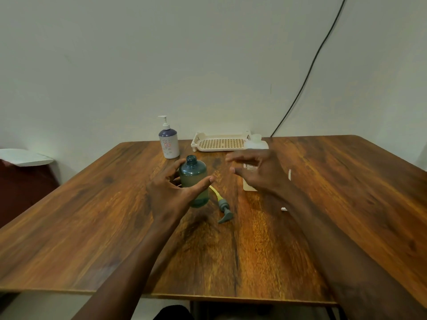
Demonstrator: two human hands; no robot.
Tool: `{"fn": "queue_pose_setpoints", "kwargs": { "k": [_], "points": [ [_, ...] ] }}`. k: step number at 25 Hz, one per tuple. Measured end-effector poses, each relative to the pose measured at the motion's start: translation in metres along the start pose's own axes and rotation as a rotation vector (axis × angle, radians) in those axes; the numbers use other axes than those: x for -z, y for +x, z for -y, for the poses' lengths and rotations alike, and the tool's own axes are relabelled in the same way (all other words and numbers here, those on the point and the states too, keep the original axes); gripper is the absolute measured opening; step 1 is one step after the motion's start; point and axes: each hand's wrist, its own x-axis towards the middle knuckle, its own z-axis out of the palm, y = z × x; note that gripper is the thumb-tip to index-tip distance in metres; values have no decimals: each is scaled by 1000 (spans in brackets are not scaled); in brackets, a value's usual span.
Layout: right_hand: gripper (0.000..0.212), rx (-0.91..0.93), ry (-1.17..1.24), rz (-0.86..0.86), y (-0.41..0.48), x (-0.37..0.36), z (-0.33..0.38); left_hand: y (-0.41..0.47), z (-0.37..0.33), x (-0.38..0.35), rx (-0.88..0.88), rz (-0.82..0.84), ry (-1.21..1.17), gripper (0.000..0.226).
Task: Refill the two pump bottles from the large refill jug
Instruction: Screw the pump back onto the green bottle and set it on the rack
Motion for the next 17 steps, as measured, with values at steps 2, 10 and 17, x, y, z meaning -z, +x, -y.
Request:
{"fn": "queue_pose_setpoints", "kwargs": {
  "k": [2, 10, 17],
  "points": [
    [32, -77, 60, 335, -2, -12, 6, -2, 4, 8, 13, 4, 17, 82],
    [49, -114, -298, 918, 2, -48, 2, -11, 17, 28, 23, -29, 77, 78],
    [31, -69, 112, -129, 21, -29, 42, -13, 19, 26, 53, 4, 59, 81]
  ]
}}
